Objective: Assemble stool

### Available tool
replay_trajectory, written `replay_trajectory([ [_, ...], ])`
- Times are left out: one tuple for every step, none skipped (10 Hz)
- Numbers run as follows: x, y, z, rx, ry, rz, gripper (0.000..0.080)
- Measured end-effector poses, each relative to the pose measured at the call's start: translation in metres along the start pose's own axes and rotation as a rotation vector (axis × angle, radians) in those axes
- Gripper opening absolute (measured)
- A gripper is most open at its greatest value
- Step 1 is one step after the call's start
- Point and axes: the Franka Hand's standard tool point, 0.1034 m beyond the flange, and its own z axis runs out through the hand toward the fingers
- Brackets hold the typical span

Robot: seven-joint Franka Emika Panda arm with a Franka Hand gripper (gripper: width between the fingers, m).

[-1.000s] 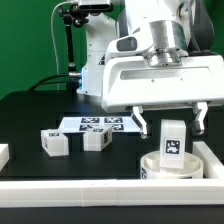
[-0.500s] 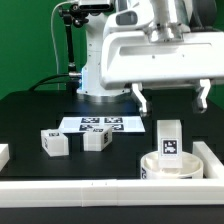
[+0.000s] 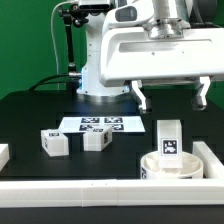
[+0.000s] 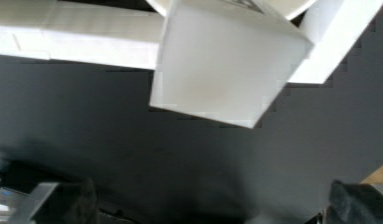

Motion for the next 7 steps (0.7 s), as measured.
replay_trajectory([
  [-0.004,0.003,0.003,0.002,-0.047,0.023,0.0649],
  [-0.007,0.000,0.006,0.017,-0.131,0.036,0.0649],
  [-0.005,-0.003,0.005,0.028,-0.180,0.035,0.0649],
  [-0.008,-0.005,0.005,0.043,-0.260,0.035,0.0649],
  [-0.007,-0.007,0.004,0.052,-0.307,0.034,0.0649],
  [-0.013,-0.010,0.002,0.068,-0.402,0.033,0.0649],
  [-0.013,-0.010,0.001,0.079,-0.471,0.035,0.0649],
])
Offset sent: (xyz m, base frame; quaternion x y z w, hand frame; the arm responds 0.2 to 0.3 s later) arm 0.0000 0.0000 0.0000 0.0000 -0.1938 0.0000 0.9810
